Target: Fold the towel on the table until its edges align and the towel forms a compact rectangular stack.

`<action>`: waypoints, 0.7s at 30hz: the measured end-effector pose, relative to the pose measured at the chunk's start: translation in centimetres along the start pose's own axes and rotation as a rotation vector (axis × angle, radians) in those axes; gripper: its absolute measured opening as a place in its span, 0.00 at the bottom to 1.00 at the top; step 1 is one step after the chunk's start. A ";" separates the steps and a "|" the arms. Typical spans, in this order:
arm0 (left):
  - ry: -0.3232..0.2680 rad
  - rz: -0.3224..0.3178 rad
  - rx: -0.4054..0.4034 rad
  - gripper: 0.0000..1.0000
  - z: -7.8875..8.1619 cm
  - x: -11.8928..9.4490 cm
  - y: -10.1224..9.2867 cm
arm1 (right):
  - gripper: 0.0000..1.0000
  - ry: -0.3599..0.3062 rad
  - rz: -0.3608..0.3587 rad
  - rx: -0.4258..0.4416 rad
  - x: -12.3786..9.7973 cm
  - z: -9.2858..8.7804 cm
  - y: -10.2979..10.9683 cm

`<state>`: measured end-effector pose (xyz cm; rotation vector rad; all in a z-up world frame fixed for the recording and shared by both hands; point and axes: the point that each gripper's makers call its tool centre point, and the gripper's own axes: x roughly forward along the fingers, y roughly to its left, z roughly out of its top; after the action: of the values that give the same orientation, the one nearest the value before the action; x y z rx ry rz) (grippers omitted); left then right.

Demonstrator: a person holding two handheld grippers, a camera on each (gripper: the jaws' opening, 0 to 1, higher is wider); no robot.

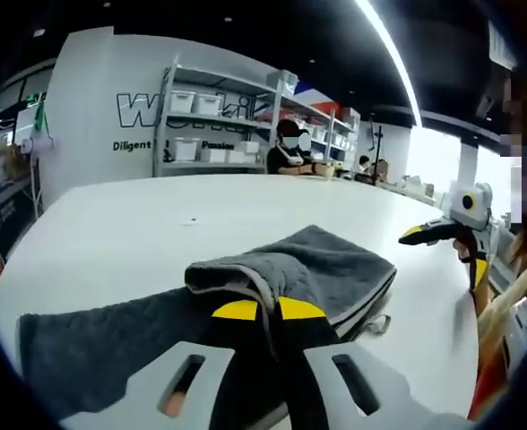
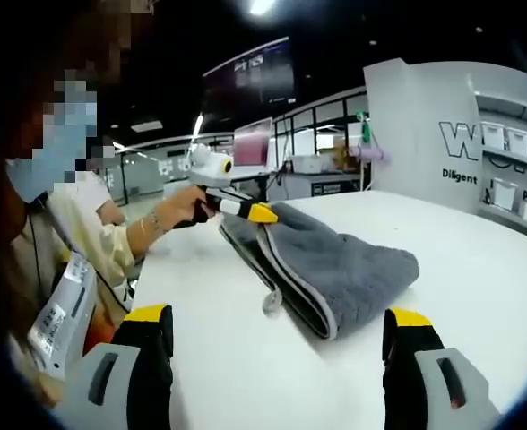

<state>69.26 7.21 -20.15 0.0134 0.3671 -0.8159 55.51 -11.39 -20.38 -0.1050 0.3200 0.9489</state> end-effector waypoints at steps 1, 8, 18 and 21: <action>-0.002 0.006 -0.001 0.04 0.1 -0.2 0.2 | 0.99 0.001 0.001 0.000 0.0 0.0 0.0; -0.018 0.048 -0.008 0.04 0.4 -1.4 1.9 | 0.99 0.005 0.003 0.002 0.1 -0.1 0.0; -0.025 0.097 -0.017 0.04 0.5 -3.0 3.6 | 0.99 0.005 0.005 0.005 0.1 -0.1 0.0; -0.030 0.109 -0.019 0.04 0.5 -3.4 3.9 | 0.99 0.007 0.005 0.005 0.1 -0.2 0.1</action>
<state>70.06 12.24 -19.07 0.0035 0.3433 -0.7045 55.47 -11.32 -20.62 -0.1030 0.3289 0.9528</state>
